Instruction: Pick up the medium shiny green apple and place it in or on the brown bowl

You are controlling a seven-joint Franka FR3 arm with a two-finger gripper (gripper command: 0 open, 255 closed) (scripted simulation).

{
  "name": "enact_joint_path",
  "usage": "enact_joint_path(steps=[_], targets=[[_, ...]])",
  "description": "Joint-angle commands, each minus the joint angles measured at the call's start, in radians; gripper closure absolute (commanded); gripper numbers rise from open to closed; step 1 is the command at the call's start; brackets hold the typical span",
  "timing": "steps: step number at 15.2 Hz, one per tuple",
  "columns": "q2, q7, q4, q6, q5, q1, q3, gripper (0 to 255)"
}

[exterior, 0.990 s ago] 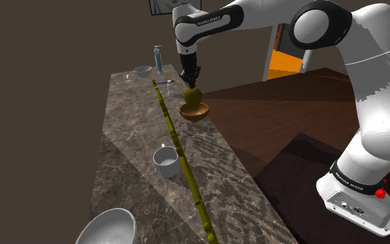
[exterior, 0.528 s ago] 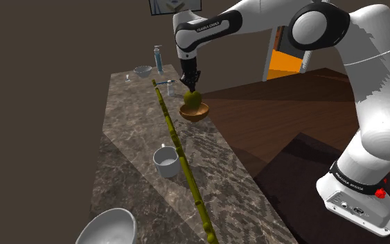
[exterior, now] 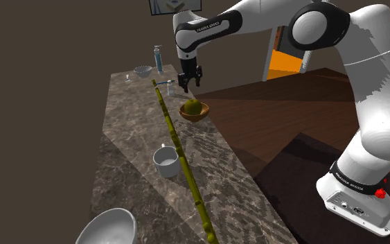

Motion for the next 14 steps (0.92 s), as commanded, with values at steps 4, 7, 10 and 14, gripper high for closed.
enact_joint_path(steps=[4, 7, 10, 14], targets=[[0.000, -0.003, 0.067, -0.067, 0.002, 0.005, 0.001, 0], [0.007, -0.006, 0.139, -0.131, 0.002, 0.012, 0.002, 0], [0.007, -0.006, 0.139, -0.131, 0.002, 0.012, 0.002, 0], [0.007, -0.006, 0.139, -0.131, 0.002, 0.012, 0.002, 0]])
